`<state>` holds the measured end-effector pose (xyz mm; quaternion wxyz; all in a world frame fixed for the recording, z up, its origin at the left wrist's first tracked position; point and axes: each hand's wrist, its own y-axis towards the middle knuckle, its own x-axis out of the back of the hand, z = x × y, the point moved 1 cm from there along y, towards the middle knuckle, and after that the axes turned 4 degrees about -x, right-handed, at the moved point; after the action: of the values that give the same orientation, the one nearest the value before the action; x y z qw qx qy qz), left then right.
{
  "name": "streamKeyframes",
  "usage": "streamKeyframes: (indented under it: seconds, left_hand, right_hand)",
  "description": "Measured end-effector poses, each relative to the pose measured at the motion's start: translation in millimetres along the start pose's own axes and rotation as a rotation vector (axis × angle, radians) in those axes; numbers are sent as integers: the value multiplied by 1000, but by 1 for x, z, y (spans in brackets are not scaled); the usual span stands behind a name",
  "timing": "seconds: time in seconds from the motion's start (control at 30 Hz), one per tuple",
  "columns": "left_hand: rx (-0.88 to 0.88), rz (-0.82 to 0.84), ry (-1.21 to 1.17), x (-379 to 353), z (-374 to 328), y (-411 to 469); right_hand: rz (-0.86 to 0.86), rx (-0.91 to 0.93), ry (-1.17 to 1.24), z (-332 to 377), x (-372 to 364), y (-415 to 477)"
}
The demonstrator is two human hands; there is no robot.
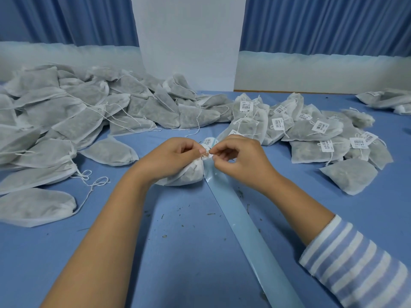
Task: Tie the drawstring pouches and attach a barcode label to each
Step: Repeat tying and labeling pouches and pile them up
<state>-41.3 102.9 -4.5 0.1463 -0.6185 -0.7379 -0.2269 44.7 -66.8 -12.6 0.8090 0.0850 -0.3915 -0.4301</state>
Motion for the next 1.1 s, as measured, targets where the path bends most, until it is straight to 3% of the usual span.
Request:
streamKeyframes:
  seconds: [0.17,0.67,1.1]
  left_hand:
    - [-4,-10,-3,1,-1,0]
    - [18,3,17,-1,0,0]
    - [-41,110,-28,-12,3,2]
  right_hand:
    - [-40,26,-57,0,-2,-2]
    - [69,-299,340,-7,-2,2]
    - [94,-326,441,-5,-2,2]
